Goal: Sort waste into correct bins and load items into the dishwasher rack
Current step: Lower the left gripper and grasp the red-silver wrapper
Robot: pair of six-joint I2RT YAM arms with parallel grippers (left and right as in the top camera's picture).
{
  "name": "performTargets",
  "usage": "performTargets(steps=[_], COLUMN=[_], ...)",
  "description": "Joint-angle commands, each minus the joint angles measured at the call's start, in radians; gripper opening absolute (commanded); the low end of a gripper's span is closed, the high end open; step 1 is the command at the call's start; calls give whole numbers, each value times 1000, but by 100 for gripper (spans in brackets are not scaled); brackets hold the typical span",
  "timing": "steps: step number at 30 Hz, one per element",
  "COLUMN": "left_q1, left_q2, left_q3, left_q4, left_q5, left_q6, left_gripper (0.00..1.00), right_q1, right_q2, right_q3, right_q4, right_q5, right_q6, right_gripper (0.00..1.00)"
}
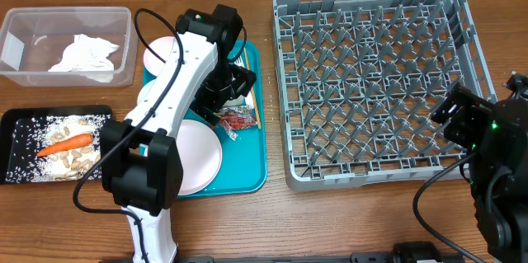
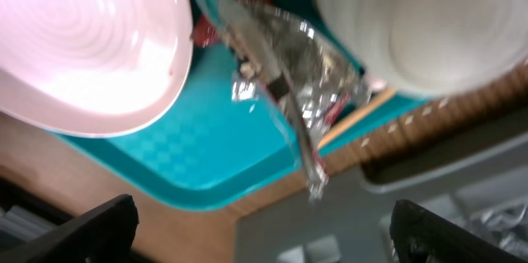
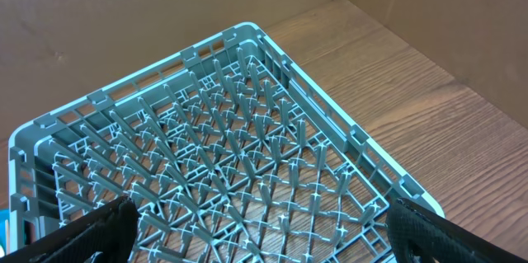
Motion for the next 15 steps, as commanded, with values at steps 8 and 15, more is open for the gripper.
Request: performTargets(steps=[8, 15], left_q1=[-53, -60], left_q2=[10, 10], left_q3=[-156, -232], left_q4=[185, 235], left_q5=[-39, -55], left_q6=[-84, -84], left_gripper=[100, 100], right_q1=[4, 4], right_q2=[-8, -8], right_q3=[27, 27], right_q4=[4, 4], right_q5=[14, 14], right_q6=[7, 7], right_gripper=[100, 100])
